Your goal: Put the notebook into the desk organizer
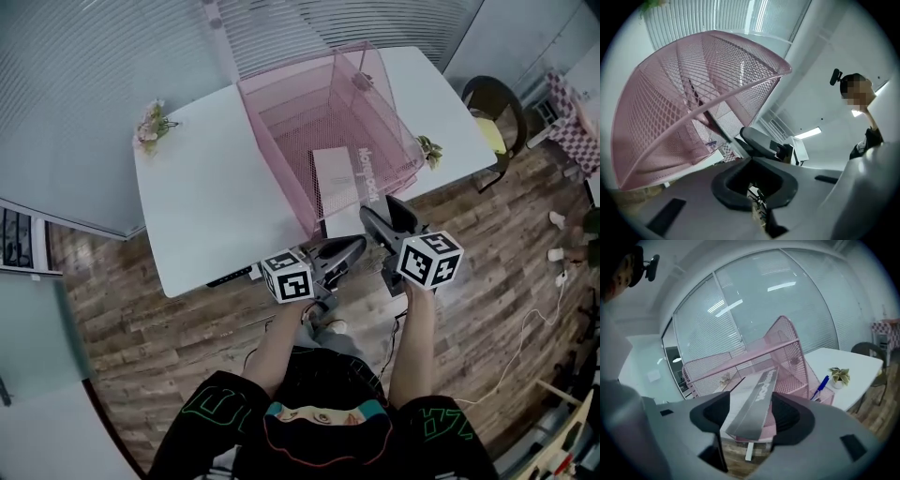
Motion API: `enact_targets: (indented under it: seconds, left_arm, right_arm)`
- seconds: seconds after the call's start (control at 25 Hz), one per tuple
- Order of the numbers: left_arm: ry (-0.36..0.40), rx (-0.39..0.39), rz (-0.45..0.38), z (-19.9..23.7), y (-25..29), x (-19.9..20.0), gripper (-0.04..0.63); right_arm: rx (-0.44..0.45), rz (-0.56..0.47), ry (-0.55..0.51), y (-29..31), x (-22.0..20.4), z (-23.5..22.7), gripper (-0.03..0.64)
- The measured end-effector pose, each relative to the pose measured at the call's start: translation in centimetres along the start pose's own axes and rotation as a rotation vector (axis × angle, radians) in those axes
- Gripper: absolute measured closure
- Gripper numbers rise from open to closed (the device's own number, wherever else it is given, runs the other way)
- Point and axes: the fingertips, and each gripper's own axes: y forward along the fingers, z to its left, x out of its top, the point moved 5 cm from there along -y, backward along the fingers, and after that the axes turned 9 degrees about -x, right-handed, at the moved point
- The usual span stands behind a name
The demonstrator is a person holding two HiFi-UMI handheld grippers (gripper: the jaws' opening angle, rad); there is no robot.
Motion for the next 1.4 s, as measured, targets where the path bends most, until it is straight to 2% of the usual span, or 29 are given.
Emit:
enact_targets:
  seconds: [0.16,0.24,0.32,0.36,0.44,0.6,0.88,1.0,1.2,1.4]
  left_arm:
    - [0.022,0.026,0.007,0.7,0.9,0.3,0.606]
    - [0.030,0.049,-0.002,1.0,1.1,0.7,0.606]
    - [0.037,0.066,-0.016,1.2,1.3,1.0,0.604]
    - [0.039,0.071,-0.019,1.3,1.3,1.1,0.605]
    - [0.042,0.072,-0.017,1.3,1.4,1.1,0.604]
    - [0.041,0.070,-0.002,1.3,1.2,0.7,0.604]
    - [0.126,0.050,0.090,-0.2,1.4,0.5,0.604]
    - [0.189,0.040,0.119,-1.1,2.3,0.5,0.603]
    - [0.378,0.023,0.187,-3.6,5.9,0.8,0.603]
    - [0.553,0.010,0.221,-6.3,11.5,1.1,0.603]
  right_arm:
    - [-0.101,-0.108,0.056,-2.0,0.4,-1.8,0.350]
    - [-0.134,-0.085,0.025,-3.1,-0.3,-2.4,0.356]
    - [-0.143,-0.010,-0.032,-3.8,-1.5,-2.4,0.370]
    - [-0.155,0.026,-0.063,-3.9,-2.1,-2.4,0.428]
    - [-0.167,0.066,-0.117,-3.8,-2.9,-2.0,0.608]
    - [-0.112,0.036,-0.124,-2.6,-2.5,-0.5,0.609]
    - [-0.185,0.027,-0.153,-0.3,-1.2,-0.2,0.609]
    - [-0.245,-0.026,-0.135,-1.5,-0.8,-0.8,0.609]
    - [-0.362,-0.216,-0.051,-7.2,0.9,-3.5,0.609]
    - [-0.466,-0.415,-0.064,-14.1,2.9,-5.5,0.614]
